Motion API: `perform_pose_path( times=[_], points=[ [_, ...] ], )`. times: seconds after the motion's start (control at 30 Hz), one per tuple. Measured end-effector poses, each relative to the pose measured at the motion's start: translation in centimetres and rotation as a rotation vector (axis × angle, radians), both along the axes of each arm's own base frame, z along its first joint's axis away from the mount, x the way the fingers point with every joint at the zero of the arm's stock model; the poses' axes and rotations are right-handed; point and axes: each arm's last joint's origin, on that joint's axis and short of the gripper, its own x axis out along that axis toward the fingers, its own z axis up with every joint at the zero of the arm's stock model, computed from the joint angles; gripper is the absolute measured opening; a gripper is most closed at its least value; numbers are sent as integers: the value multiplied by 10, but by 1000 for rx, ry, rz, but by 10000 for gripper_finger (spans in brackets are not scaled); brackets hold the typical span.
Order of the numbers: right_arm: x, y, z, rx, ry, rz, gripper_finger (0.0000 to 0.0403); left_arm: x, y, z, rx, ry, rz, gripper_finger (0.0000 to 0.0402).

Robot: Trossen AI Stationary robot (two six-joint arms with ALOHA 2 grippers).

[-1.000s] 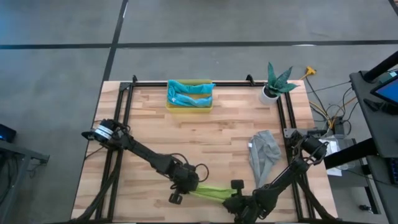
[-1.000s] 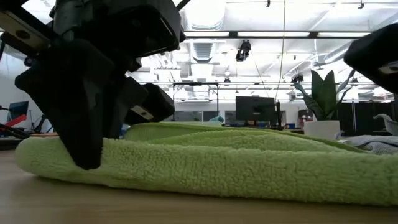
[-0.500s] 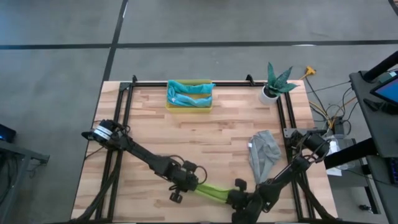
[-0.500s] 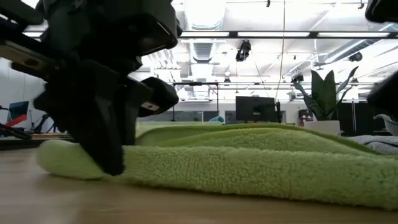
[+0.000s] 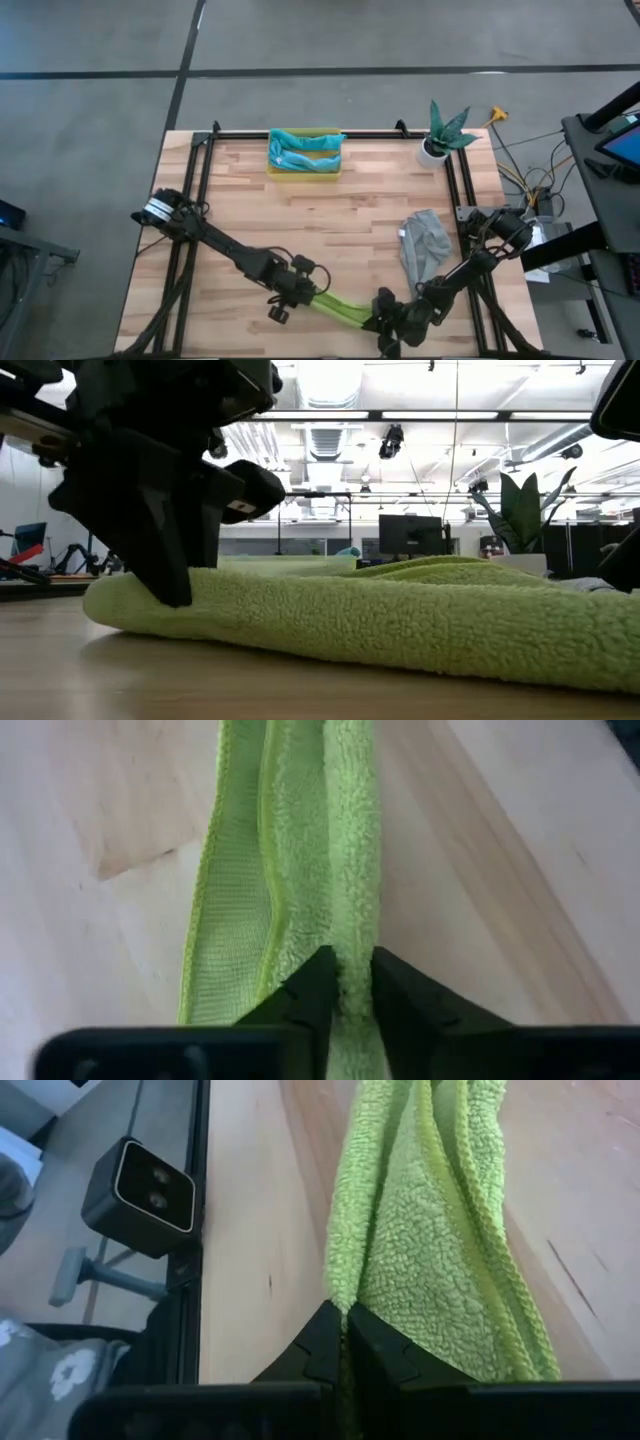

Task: Roll microfiber towels into tight, uniform cylinder then place into a basket
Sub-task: Roll the green towel

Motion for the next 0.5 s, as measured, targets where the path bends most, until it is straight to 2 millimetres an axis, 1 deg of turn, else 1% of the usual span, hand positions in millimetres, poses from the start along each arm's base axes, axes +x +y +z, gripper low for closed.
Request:
perform_pose_path(
  times=[0.17,0.27,0.33,0.4,0.5],
  points=[
    [0,0,1,8,2,-8,9,-1,1,7,61,-52,-9,122],
    [0,0,1,12,3,-15,9,-3,4,14,102,-79,17,156],
    [0,0,1,14,3,-17,9,-4,3,22,112,-121,26,167],
    [0,-1,1,14,3,-19,9,-6,-3,27,134,-170,-28,171],
    [0,-1,1,13,1,-22,9,-10,-29,28,139,-306,-180,164]
  ],
)
